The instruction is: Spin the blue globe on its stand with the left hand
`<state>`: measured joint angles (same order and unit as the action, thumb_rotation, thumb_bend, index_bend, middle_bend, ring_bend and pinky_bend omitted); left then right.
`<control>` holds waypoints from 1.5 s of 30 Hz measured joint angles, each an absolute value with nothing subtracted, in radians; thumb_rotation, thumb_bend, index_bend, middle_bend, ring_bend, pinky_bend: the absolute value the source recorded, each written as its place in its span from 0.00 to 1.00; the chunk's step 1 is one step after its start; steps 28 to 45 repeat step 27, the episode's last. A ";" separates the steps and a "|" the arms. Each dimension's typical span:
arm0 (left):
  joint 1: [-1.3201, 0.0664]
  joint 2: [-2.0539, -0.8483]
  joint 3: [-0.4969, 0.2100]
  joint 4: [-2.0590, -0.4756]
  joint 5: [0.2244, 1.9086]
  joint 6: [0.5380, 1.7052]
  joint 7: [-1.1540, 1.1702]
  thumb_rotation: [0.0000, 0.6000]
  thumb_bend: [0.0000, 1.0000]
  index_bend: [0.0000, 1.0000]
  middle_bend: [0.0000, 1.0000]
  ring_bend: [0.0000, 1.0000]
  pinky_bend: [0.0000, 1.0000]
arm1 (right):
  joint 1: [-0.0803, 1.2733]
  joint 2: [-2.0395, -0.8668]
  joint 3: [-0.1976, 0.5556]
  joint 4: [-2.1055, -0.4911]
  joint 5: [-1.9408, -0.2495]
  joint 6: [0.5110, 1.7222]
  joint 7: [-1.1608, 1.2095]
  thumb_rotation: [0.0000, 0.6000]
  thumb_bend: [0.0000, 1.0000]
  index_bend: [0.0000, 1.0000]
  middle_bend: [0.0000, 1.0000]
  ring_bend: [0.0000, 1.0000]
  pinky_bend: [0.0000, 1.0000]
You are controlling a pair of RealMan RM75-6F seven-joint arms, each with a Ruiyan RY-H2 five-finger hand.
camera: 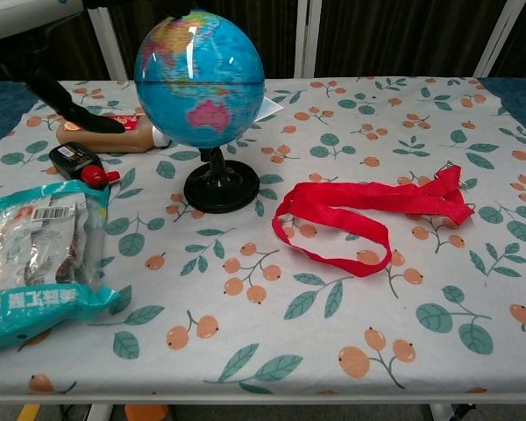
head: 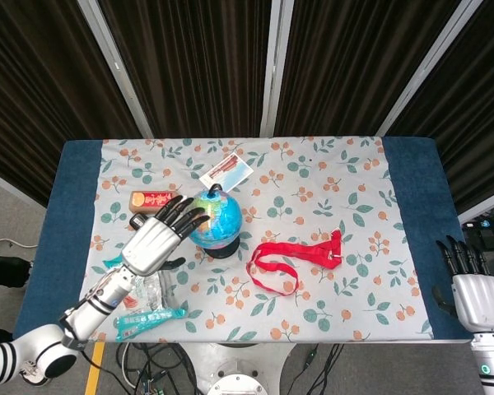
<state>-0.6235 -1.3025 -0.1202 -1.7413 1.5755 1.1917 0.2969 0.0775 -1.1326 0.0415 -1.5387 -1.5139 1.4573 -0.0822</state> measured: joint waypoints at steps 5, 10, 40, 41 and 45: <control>-0.567 -1.251 -0.101 -1.752 1.565 1.251 0.292 1.00 0.12 0.12 0.19 0.00 0.08 | 0.079 -1.133 0.040 -1.548 -1.518 1.457 -0.098 1.00 0.26 0.00 0.00 0.00 0.00; -0.500 -1.193 -0.091 -1.757 1.530 1.312 0.268 1.00 0.12 0.13 0.20 0.00 0.08 | 0.082 -1.135 0.039 -1.561 -1.522 1.456 -0.115 1.00 0.26 0.00 0.00 0.00 0.00; -0.241 -1.118 -0.015 -1.642 1.441 1.512 0.177 1.00 0.12 0.14 0.11 0.00 0.08 | 0.088 -1.133 0.024 -1.607 -1.541 1.442 -0.166 1.00 0.26 0.00 0.00 0.00 0.00; -0.241 -1.118 -0.015 -1.642 1.441 1.512 0.177 1.00 0.12 0.14 0.11 0.00 0.08 | 0.088 -1.133 0.024 -1.607 -1.541 1.442 -0.166 1.00 0.26 0.00 0.00 0.00 0.00; -0.241 -1.118 -0.015 -1.642 1.441 1.512 0.177 1.00 0.12 0.14 0.11 0.00 0.08 | 0.088 -1.133 0.024 -1.607 -1.541 1.442 -0.166 1.00 0.26 0.00 0.00 0.00 0.00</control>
